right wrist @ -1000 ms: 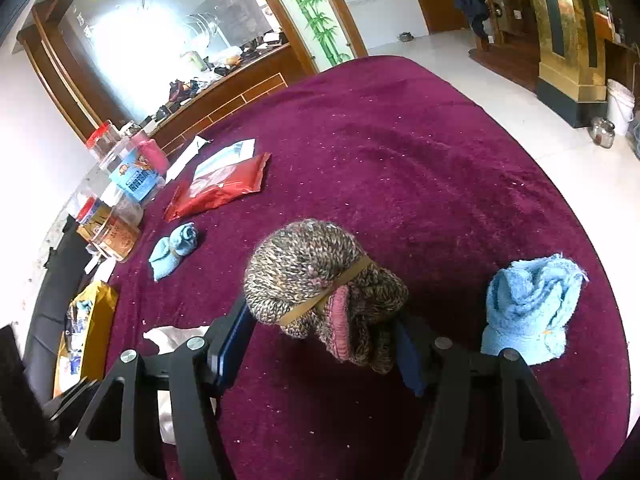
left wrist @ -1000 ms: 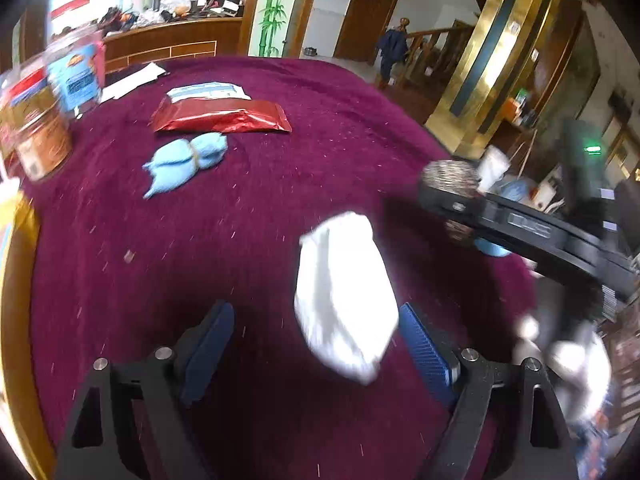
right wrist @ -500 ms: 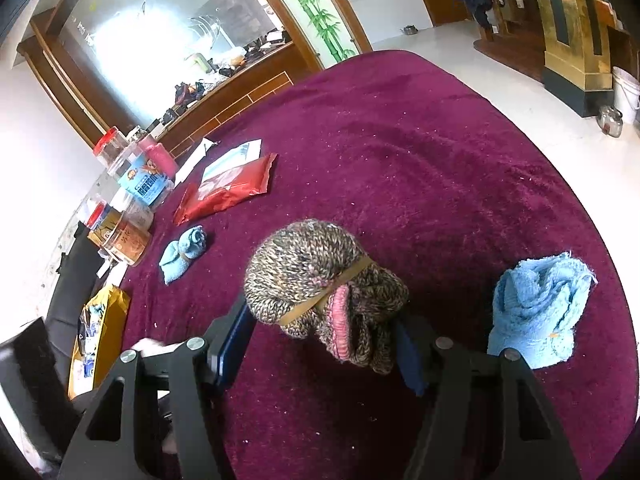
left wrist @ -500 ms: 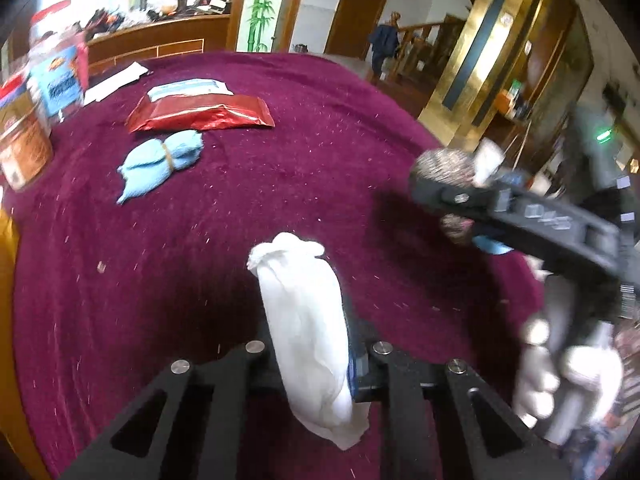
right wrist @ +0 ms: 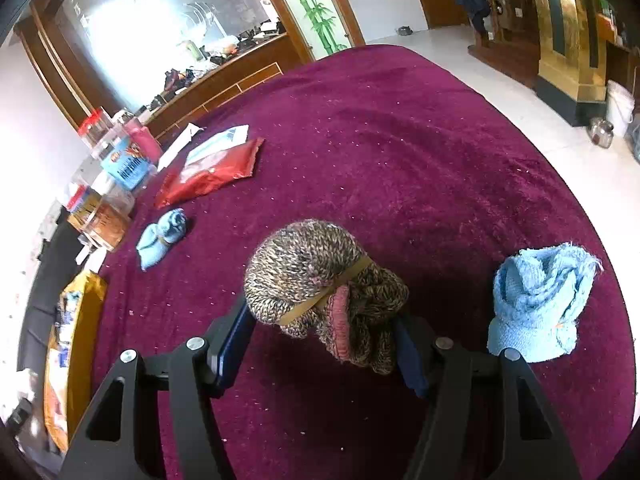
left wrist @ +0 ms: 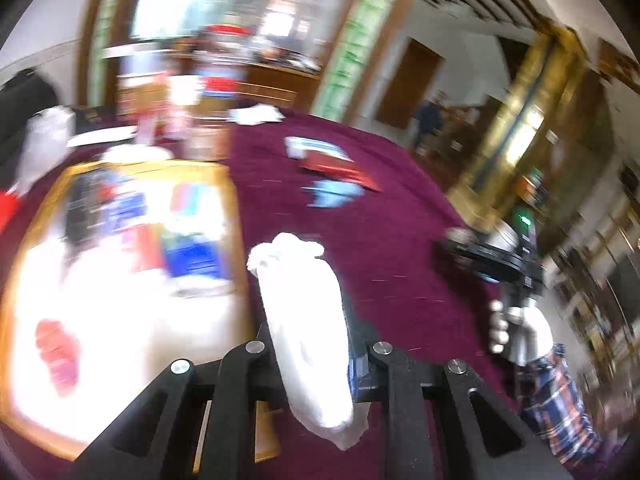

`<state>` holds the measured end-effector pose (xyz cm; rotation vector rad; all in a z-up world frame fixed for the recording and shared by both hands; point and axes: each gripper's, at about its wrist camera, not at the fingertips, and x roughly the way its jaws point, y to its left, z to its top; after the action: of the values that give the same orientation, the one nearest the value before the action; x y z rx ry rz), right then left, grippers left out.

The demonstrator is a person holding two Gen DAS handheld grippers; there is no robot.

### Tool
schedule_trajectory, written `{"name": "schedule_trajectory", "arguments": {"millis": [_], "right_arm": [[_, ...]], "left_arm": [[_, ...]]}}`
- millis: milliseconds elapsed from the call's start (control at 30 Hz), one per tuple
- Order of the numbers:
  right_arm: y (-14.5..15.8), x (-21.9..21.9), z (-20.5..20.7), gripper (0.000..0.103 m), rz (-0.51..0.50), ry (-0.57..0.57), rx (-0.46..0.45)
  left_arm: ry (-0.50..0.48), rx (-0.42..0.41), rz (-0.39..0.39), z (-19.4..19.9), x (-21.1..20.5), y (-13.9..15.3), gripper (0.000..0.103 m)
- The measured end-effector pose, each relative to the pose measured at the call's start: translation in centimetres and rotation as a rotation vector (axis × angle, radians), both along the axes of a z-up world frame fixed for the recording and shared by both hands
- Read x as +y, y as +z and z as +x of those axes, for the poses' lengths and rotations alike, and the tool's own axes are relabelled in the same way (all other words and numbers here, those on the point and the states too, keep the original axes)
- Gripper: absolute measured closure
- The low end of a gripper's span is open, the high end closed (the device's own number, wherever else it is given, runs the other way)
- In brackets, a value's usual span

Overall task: Organize soft objects
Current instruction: 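Place the white sock in the tray with the left gripper while the right places the knit hat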

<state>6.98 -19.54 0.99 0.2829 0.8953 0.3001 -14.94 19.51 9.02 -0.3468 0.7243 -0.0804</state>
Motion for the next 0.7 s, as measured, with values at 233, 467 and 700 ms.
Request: {"name": "schedule_trajectory", "arguments": {"millis": [233, 467, 700], "right_arm": [[1.5, 2.6, -1.2, 0.040, -0.051, 0.025, -0.038], [4.8, 12.1, -5.7, 0.040, 0.060, 0.292, -0.031], [5.4, 25.4, -11.2, 0.040, 0.059, 0.632, 0.020]], "left_arm": [[0.203, 0.060, -0.044, -5.1, 8.6, -3.1, 0.084], [0.148, 0.132, -0.090, -4.3, 9.4, -6.5, 0.084], [0.189, 0.161, -0.068, -3.2, 9.0, -7.0, 0.035]]}}
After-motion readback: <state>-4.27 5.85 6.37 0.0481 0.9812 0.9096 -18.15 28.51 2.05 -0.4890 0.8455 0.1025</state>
